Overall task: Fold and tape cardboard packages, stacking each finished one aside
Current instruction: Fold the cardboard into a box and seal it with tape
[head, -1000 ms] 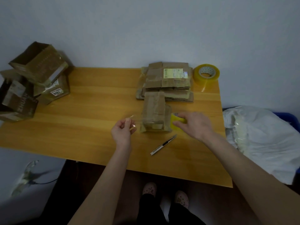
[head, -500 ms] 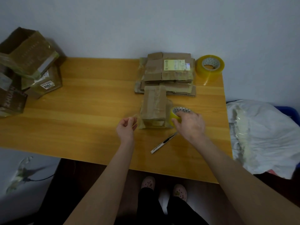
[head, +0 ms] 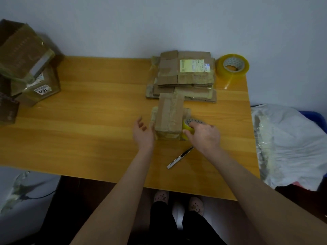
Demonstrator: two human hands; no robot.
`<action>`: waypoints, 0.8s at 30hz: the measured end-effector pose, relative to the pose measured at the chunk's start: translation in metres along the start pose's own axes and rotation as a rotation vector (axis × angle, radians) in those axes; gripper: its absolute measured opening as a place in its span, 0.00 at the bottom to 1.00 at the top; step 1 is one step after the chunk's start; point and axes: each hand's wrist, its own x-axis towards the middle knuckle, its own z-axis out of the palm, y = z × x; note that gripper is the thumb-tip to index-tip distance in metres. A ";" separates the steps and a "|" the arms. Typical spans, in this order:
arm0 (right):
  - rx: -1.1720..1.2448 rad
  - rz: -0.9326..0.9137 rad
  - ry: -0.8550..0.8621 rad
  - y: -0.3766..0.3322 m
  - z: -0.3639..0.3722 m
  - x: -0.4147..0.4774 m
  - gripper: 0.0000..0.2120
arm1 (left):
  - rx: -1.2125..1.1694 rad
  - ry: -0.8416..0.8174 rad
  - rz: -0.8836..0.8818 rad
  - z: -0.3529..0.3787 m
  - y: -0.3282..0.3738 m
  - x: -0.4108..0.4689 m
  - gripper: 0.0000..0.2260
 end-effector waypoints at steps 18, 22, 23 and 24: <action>0.246 -0.215 -0.235 0.058 0.000 -0.002 0.23 | 1.011 -0.382 0.955 -0.002 -0.026 -0.045 0.38; 0.064 -0.232 -0.127 0.059 -0.006 -0.007 0.22 | 1.016 -0.393 0.935 -0.004 -0.022 -0.046 0.38; 0.009 -0.229 -0.087 0.058 -0.006 -0.008 0.22 | 1.013 -0.396 0.938 -0.004 -0.021 -0.047 0.38; -0.016 -0.216 -0.058 0.058 -0.005 -0.008 0.23 | 1.003 -0.394 0.944 -0.004 -0.021 -0.046 0.38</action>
